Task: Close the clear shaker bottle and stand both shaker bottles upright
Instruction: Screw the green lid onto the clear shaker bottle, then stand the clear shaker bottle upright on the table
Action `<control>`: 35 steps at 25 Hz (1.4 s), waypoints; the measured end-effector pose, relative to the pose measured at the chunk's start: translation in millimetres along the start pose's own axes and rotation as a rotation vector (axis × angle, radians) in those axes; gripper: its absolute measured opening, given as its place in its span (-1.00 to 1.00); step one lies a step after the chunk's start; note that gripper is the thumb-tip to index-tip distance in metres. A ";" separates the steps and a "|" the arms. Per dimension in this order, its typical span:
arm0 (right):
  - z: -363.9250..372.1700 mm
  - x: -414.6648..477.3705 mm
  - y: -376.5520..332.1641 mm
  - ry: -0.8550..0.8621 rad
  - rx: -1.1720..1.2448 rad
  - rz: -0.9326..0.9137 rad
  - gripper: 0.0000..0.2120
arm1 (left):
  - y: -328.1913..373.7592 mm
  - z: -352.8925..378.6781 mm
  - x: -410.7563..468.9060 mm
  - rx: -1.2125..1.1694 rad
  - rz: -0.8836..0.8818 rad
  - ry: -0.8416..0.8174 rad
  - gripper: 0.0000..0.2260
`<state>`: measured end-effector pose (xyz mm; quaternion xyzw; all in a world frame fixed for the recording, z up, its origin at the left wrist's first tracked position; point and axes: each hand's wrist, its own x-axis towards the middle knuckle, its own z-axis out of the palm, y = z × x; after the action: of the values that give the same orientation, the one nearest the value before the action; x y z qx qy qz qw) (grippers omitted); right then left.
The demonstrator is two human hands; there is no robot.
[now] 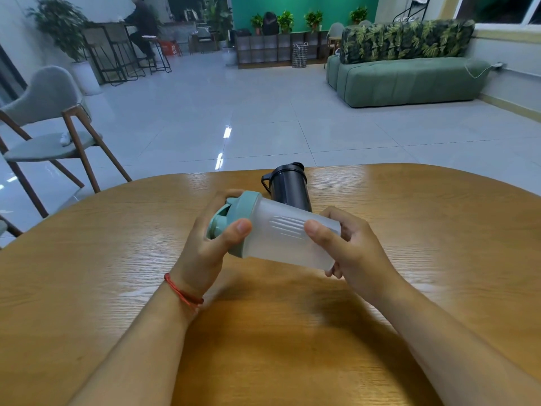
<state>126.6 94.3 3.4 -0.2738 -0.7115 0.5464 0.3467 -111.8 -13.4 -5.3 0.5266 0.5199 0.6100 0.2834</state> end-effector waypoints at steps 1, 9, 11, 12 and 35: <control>-0.8 0.4 0.2 -0.002 0.018 0.006 -0.43 | 0.8 -1.1 0.5 0.012 0.013 -0.001 -0.35; 10.0 4.4 5.1 -0.014 0.320 0.142 -0.47 | 13.8 10.8 2.7 -0.124 0.034 0.111 -0.15; 22.2 2.4 3.4 -0.029 0.499 0.207 -0.43 | 14.2 16.5 4.4 -0.323 -0.030 0.059 -0.14; 28.3 0.5 2.2 -0.052 0.557 0.227 -0.41 | 13.3 21.8 3.9 -0.315 -0.051 0.020 -0.25; 256.5 137.5 8.0 -0.138 -0.265 -0.163 -0.25 | -20.3 -170.3 -17.5 0.371 -0.151 0.577 -0.52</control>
<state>-160.5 51.2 -19.3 -0.2203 -0.8194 0.4354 0.3009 -270.5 -80.2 -14.1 0.3352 0.7179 0.6063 0.0686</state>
